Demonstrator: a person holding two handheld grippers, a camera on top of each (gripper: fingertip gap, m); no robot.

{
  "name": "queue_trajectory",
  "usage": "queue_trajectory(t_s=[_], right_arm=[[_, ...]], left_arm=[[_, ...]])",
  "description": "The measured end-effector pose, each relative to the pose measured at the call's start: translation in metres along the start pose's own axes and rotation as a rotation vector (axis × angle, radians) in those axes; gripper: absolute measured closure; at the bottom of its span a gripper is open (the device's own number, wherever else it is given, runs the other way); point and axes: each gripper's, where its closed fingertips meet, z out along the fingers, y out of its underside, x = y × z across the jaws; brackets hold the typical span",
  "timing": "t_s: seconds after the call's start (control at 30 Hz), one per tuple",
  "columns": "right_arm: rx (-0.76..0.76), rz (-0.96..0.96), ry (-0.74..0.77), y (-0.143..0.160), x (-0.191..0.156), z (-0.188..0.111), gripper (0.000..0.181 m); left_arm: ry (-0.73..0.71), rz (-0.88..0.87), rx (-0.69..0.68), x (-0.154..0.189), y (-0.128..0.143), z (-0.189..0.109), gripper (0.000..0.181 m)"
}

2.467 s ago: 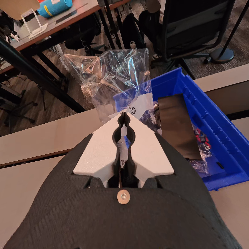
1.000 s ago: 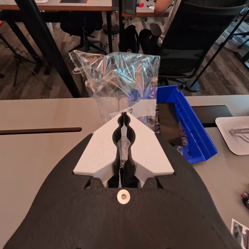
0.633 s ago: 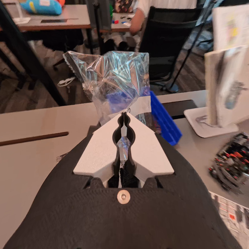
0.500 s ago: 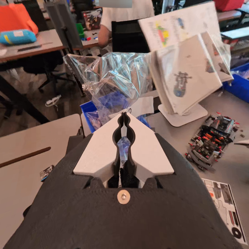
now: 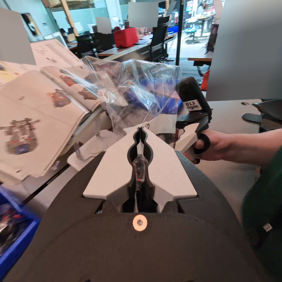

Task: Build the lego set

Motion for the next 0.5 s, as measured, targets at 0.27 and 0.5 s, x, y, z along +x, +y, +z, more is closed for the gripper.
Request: queue_trajectory(t_s=[0.27,0.5], right_arm=[[0.141,-0.04,-0.125,-0.03,-0.025,-0.051,0.181],[0.072,-0.148,0.088,-0.09,-0.002,-0.108,0.181]], left_arm=[[0.236,-0.123,0.049,0.049,0.004,0.044,0.181],[0.206,-0.136,0.101,0.037,-0.012,0.043,0.156]])
